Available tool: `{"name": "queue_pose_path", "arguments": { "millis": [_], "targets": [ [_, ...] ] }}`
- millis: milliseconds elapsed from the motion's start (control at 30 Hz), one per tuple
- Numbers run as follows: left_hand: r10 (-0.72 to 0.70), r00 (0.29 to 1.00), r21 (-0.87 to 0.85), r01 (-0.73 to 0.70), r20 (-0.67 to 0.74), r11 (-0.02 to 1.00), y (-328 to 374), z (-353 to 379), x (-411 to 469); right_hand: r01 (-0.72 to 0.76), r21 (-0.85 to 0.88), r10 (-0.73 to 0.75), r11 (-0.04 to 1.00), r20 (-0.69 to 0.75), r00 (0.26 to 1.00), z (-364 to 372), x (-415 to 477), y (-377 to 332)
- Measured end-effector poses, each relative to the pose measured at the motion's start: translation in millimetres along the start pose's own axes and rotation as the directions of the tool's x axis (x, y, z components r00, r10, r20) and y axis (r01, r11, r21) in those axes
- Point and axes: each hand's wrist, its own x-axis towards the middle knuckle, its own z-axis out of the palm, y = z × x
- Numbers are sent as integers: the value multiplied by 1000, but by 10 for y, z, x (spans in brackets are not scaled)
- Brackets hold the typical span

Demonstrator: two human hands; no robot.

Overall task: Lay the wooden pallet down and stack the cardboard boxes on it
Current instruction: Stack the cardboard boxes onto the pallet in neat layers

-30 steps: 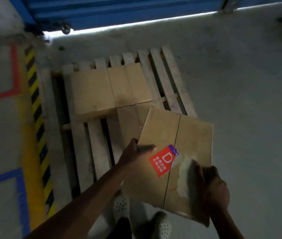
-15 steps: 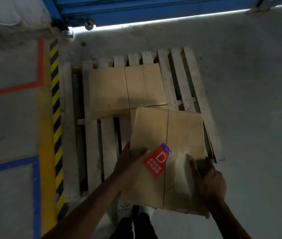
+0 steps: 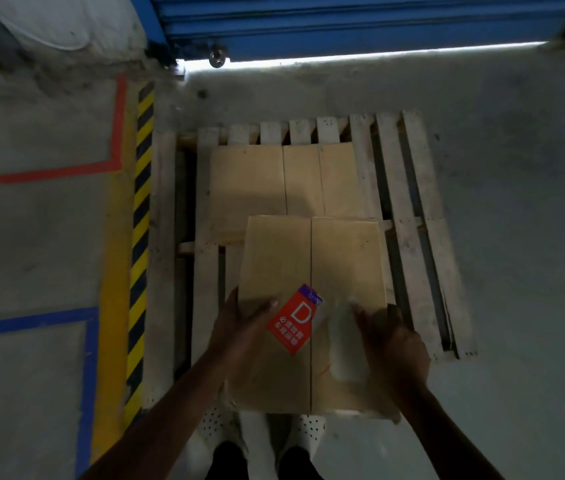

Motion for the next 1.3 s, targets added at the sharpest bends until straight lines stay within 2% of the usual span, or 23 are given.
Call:
{"name": "queue_pose_path", "arguments": {
  "millis": [100, 267, 433, 633, 800, 900, 1067, 1300],
  "targets": [
    [-5, 999, 28, 6, -37, 1000, -117, -290, 136, 36, 36, -37, 999, 44, 998, 232, -12, -198],
    [-54, 997, -45, 52, -49, 998, -428, -789, 389, 16, 101, -27, 995, 104, 994, 802, 16, -503],
    [-34, 996, -1, 34, -84, 999, -717, -1210, 659, 56, 183, -84, 982, 153, 985, 1408, 54, -742],
    [-83, 996, -9, 83, -34, 997, -1080, -1445, 1067, 58, 197, -110, 979, 267, 957, 1941, 233, -838],
    [-92, 995, 39, 93, -29, 995, -1265, -1439, 1471, 15, 86, -34, 996, 224, 974, 2304, 510, -774],
    [-84, 996, 12, 84, -2, 996, -1403, -1390, 1693, -8, 104, -16, 995, 222, 975, 2511, 706, -709],
    [-71, 997, 5, 71, 11, 997, -1572, -1219, 2041, 95, -27, -90, 995, 150, 985, 2716, 894, -614],
    [-84, 996, -11, 84, -7, 996, -1906, -957, 2369, 109, -63, -102, 992, 106, 989, 2850, 1146, -420]
  ]
}}
